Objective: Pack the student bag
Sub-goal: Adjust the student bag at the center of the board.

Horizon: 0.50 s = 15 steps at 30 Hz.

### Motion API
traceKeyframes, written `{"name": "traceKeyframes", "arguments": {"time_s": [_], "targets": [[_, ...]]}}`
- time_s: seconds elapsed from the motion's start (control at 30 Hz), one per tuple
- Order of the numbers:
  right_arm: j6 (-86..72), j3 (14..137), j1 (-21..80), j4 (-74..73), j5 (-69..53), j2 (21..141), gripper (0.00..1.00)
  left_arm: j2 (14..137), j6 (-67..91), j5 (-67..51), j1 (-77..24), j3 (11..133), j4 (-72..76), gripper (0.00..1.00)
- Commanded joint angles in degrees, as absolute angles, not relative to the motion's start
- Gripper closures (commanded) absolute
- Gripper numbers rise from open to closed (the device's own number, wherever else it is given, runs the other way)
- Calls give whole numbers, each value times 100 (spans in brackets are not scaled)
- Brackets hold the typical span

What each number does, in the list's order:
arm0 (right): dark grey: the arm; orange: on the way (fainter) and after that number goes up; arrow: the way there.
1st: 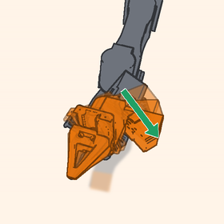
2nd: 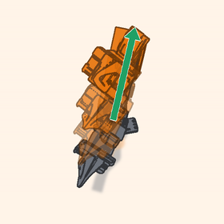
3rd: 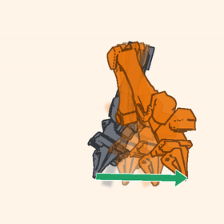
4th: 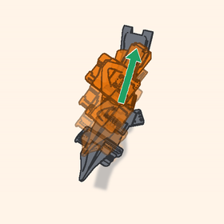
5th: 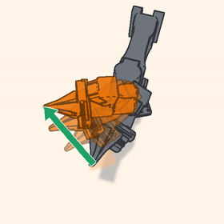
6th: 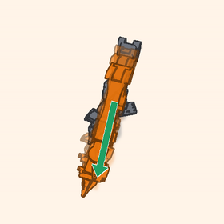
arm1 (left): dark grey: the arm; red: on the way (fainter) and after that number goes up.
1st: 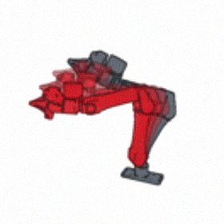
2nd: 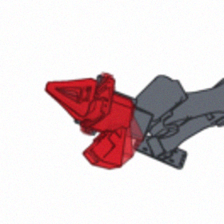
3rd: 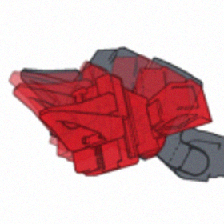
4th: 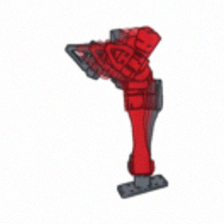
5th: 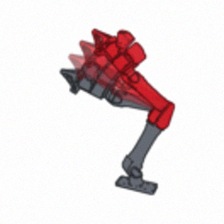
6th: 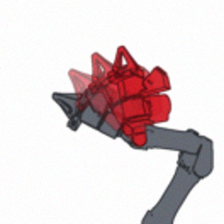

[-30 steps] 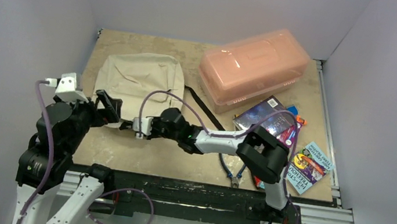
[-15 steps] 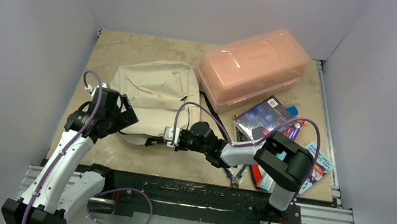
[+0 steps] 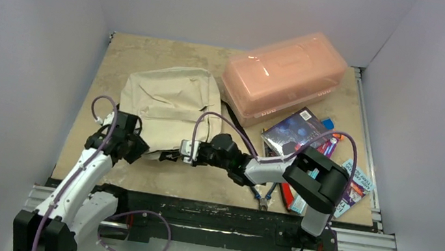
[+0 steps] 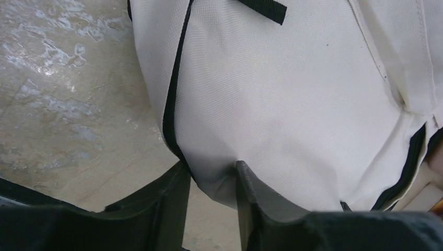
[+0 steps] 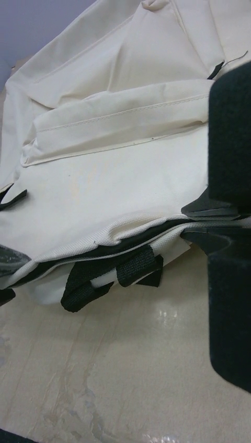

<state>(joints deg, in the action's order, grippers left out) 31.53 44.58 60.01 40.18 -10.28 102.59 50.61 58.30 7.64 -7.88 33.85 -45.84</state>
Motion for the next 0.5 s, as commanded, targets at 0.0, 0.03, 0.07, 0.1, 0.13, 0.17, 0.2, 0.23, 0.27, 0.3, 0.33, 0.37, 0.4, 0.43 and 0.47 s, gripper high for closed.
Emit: {"name": "traceKeyframes", "arguments": {"time_s": [0.0, 0.03, 0.07, 0.1, 0.13, 0.17, 0.2, 0.23, 0.27, 0.3, 0.33, 0.37, 0.4, 0.43, 0.47], "targets": [[3585, 5181, 5927, 4292, -1041, 10482, 100, 4328, 6284, 691, -738, 3016, -4410, 70], [3644, 5356, 5903, 4262, -1041, 10557, 100, 4177, 6284, 687, -737, 3021, -4487, 76], [3702, 5498, 5876, 4243, -998, 10639, 100, 4035, 6303, 690, -738, 3048, -4642, 79], [3730, 5645, 5841, 4232, -881, 10746, 100, 3907, 6338, 678, -738, 3064, -4713, 82], [3749, 5814, 5804, 4229, -680, 10870, 100, 3770, 6351, 620, -743, 3067, -4791, 86], [3744, 5990, 5746, 4210, -430, 10994, 100, 3653, 6354, 506, -739, 3056, -4801, 90], [3670, 6167, 5686, 4208, -149, 11104, 100, 3566, 6365, 341, -738, 3030, -4727, 95], [3542, 6314, 5610, 4201, 107, 11179, 100, 3531, 6378, 109, -738, 2987, -4566, 98], [3373, 6421, 5513, 4133, 293, 11205, 100, 3552, 6387, -244, -738, 2928, -4297, 100], [3187, 6497, 5404, 4020, 364, 11183, 95, 3659, 6405, -650, -738, 2860, -3947, 100], [2986, 6544, 5265, 3850, 372, 11122, 86, 3804, 6456, -1046, -738, 2821, -3619, 100], [2795, 6589, 5201, 3631, 365, 11047, 75, 4024, 6539, -1414, -738, 2792, -3313, 100], [2625, 6599, 5173, 3426, 361, 10913, 68, 4267, 6590, -1751, -745, 2793, -3012, 100], [2433, 6588, 5169, 3248, 446, 10801, 63, 4485, 6618, -2009, -758, 2821, -2777, 100], [2241, 6546, 5168, 3085, 480, 10682, 60, 4705, 6626, -2182, -796, 2877, -2561, 100]]}}
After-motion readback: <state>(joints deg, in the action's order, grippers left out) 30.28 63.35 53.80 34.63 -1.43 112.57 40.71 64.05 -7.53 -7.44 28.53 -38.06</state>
